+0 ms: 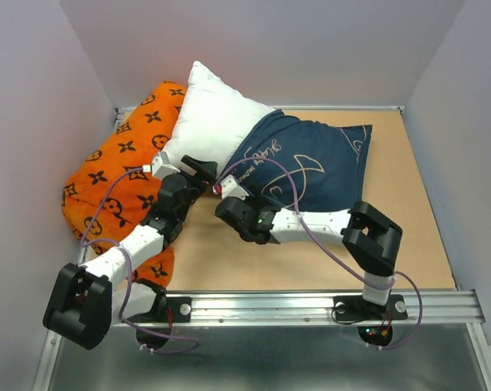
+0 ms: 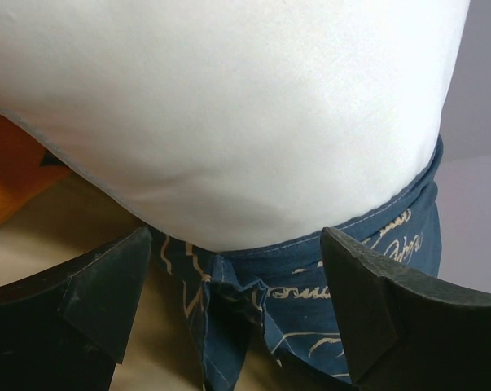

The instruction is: Remove the pillowcase from the pillow

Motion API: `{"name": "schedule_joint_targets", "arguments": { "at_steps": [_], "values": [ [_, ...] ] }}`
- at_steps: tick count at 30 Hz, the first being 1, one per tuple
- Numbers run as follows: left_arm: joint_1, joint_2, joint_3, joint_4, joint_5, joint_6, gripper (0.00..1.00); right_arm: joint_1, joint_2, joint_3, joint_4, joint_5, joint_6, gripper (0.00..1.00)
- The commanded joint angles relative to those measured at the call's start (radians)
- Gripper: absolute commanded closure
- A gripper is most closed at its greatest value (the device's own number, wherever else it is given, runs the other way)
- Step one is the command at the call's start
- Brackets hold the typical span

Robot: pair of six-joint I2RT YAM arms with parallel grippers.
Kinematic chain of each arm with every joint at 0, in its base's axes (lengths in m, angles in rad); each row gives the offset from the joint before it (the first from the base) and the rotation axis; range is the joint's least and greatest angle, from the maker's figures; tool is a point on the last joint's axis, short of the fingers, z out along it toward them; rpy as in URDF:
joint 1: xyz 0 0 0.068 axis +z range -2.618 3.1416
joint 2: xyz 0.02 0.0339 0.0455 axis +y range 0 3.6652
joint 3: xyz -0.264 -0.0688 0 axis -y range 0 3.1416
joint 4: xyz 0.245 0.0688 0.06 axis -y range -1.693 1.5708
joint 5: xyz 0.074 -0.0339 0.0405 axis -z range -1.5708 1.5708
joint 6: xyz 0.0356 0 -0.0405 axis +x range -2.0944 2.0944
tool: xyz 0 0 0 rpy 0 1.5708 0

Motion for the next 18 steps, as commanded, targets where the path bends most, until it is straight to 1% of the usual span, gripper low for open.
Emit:
{"name": "schedule_joint_targets", "arguments": {
  "at_steps": [1, 3, 6, 9, 14, 16, 18],
  "values": [
    [0.024, 0.010, -0.025, 0.078, 0.040, 0.004, 0.04, 0.006, 0.041, 0.031, 0.120, 0.203, -0.036, 0.25],
    [0.029, 0.021, -0.028, 0.092, 0.056, 0.016, 0.02, 0.006, 0.049, 0.017, 0.154, 0.231, -0.057, 0.26],
    [0.044, 0.046, -0.048, 0.157, 0.094, 0.036, 0.01, 0.006, 0.055, -0.018, 0.255, 0.272, -0.114, 0.28],
    [0.056, 0.079, -0.045, 0.184, 0.134, 0.045, 0.01, 0.004, 0.061, -0.019, 0.306, 0.318, -0.137, 0.30],
    [0.079, 0.105, -0.058, 0.222, 0.183, 0.051, 0.01, 0.006, 0.049, -0.023, 0.350, 0.308, -0.172, 0.31],
    [0.082, 0.110, -0.069, 0.256, 0.201, 0.047, 0.01, 0.006, 0.067, -0.017, 0.355, 0.299, -0.194, 0.31],
    [0.087, 0.119, -0.069, 0.268, 0.212, 0.045, 0.01, 0.006, 0.103, -0.008, 0.355, 0.299, -0.203, 0.34]
  ]
}}
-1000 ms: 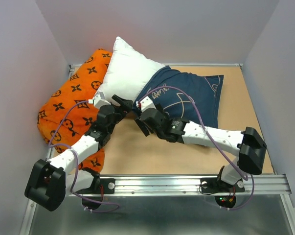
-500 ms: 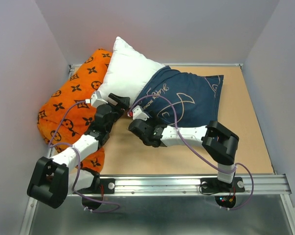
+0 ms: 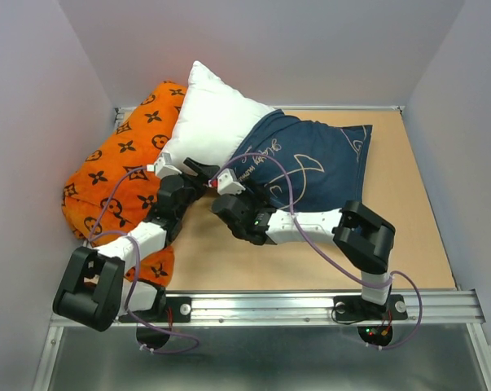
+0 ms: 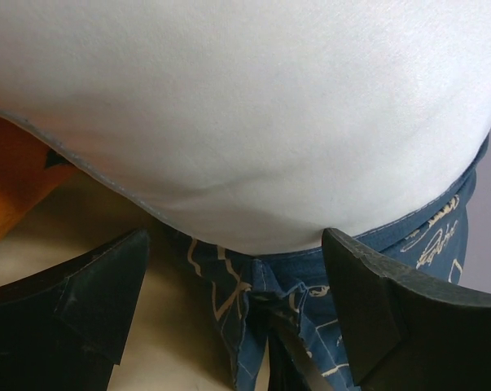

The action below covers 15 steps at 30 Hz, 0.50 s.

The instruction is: Remove the pillowcase from the pillow

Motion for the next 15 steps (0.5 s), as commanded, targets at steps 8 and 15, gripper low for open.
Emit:
{"name": "schedule_joint_targets", "arguments": {
  "at_steps": [8, 15],
  "values": [
    [0.030, 0.055, -0.006, 0.167, 0.083, 0.019, 0.07, 0.007, 0.016, -0.003, 0.084, 0.058, -0.033, 0.78],
    [0.030, 0.075, 0.023, 0.195, 0.100, 0.025, 0.25, 0.007, -0.109, -0.014, 0.087, 0.060, -0.006, 0.99]
  ]
}}
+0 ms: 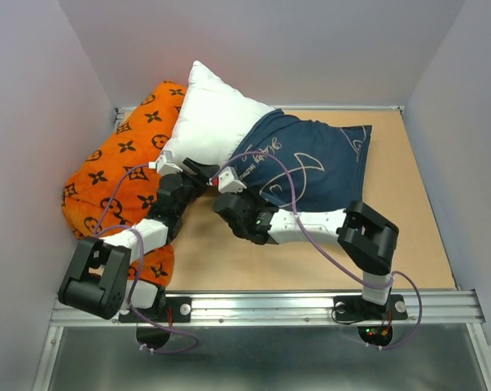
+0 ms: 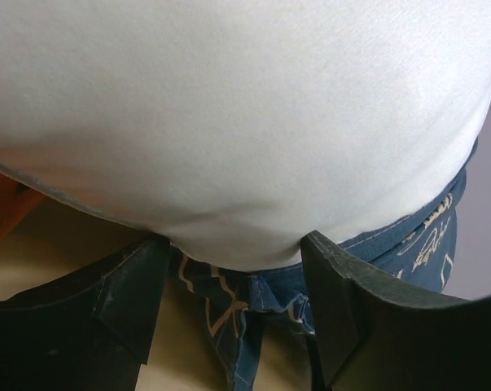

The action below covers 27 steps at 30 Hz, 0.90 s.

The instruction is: Remove the pillowcase from the pillow

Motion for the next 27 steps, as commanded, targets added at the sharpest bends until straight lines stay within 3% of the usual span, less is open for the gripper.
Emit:
{"name": "schedule_joint_targets", "arguments": {
  "at_steps": [1, 3, 8, 15, 21, 27],
  "values": [
    [0.002, -0.004, 0.029, 0.071, 0.035, 0.022, 0.24, 0.007, -0.173, -0.015, 0.065, 0.031, 0.034, 0.99],
    [0.002, -0.017, 0.032, 0.065, 0.041, 0.021, 0.09, 0.006, -0.246, -0.008, 0.059, 0.018, 0.043, 0.99],
    [-0.008, -0.065, 0.029, 0.035, 0.015, 0.015, 0.02, 0.007, -0.317, 0.073, -0.010, -0.015, 0.058, 0.99],
    [-0.016, -0.114, 0.053, 0.133, 0.021, -0.022, 0.01, 0.007, -0.365, 0.080, -0.089, -0.058, 0.110, 0.99],
    [-0.041, -0.203, 0.075, 0.097, 0.035, -0.007, 0.01, 0.007, -0.380, 0.063, -0.106, -0.069, 0.132, 0.99],
    [-0.047, -0.192, 0.160, -0.132, -0.058, 0.005, 0.01, 0.006, -0.406, 0.080, -0.126, -0.095, 0.172, 0.99]
  ]
}}
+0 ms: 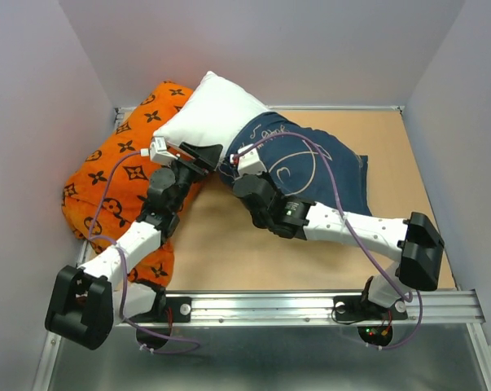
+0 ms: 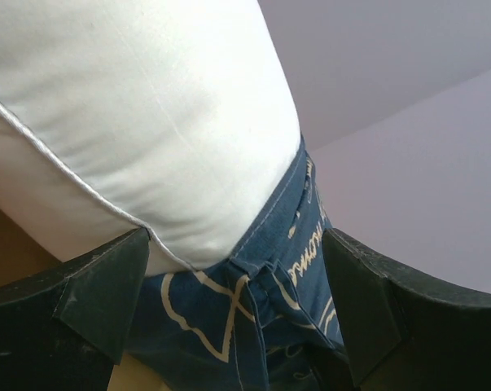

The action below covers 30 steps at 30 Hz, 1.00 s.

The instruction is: Remove the pillowcase from the pillow

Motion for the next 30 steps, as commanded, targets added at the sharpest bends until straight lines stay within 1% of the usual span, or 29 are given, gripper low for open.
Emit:
{"name": "schedule_joint_targets", "arguments": {
  "at_steps": [1, 7, 12, 14, 15, 16, 17, 18, 19, 21, 23, 24, 26, 27, 28, 30],
  "values": [
    [-0.002, 0.032, 0.086, -0.119, -0.057, 0.004, 0.01, 0.008, -0.083, 0.059, 0.022, 0.005, 0.041, 0.99],
    [-0.002, 0.093, 0.159, -0.163, -0.065, -0.019, 0.01, 0.008, -0.109, 0.071, -0.002, -0.003, 0.053, 0.99],
    [-0.004, 0.194, 0.280, -0.205, -0.052, -0.048, 0.01, 0.008, -0.139, 0.063, -0.016, 0.002, 0.067, 0.99],
    [-0.004, 0.219, 0.313, -0.228, -0.058, -0.051, 0.06, 0.008, -0.149, 0.062, -0.022, 0.002, 0.070, 0.99],
    [-0.004, 0.248, 0.357, -0.238, -0.061, -0.047, 0.13, 0.008, -0.154, 0.062, -0.025, 0.002, 0.070, 0.99],
    [-0.002, 0.263, 0.383, -0.252, -0.072, -0.044, 0.60, 0.008, -0.162, 0.062, -0.029, 0.005, 0.073, 1.00],
    [-0.002, 0.280, 0.414, -0.309, -0.083, -0.041, 0.93, 0.008, -0.165, 0.062, -0.041, 0.007, 0.076, 0.99],
    [0.004, 0.309, 0.446, -0.335, -0.091, -0.041, 1.00, 0.008, -0.171, 0.060, -0.048, 0.011, 0.081, 0.99],
    [0.010, 0.325, 0.500, -0.369, -0.106, -0.029, 1.00, 0.006, -0.185, 0.054, -0.073, 0.016, 0.096, 0.99],
    [0.033, 0.345, 0.543, -0.407, -0.144, -0.032, 1.00, 0.008, -0.206, 0.043, -0.104, 0.022, 0.120, 0.99],
    [0.058, 0.351, 0.587, -0.423, -0.178, -0.018, 1.00, 0.006, -0.246, 0.027, -0.171, 0.033, 0.171, 0.99],
    [0.080, 0.357, 0.633, -0.436, -0.189, -0.010, 1.00, 0.006, -0.263, 0.017, -0.196, 0.036, 0.191, 0.99],
    [0.104, 0.381, 0.685, -0.478, -0.196, 0.011, 1.00, 0.006, -0.301, -0.015, -0.266, 0.031, 0.261, 0.99],
    [0.116, 0.389, 0.737, -0.493, -0.201, 0.022, 1.00, 0.006, -0.339, -0.024, -0.297, 0.030, 0.289, 1.00],
    [0.137, 0.395, 0.761, -0.518, -0.216, 0.043, 1.00, 0.006, -0.358, -0.032, -0.370, 0.030, 0.359, 1.00],
    [0.165, 0.401, 0.807, -0.525, -0.229, 0.060, 1.00, 0.006, -0.425, -0.065, -0.435, 0.050, 0.421, 0.99]
  ]
}}
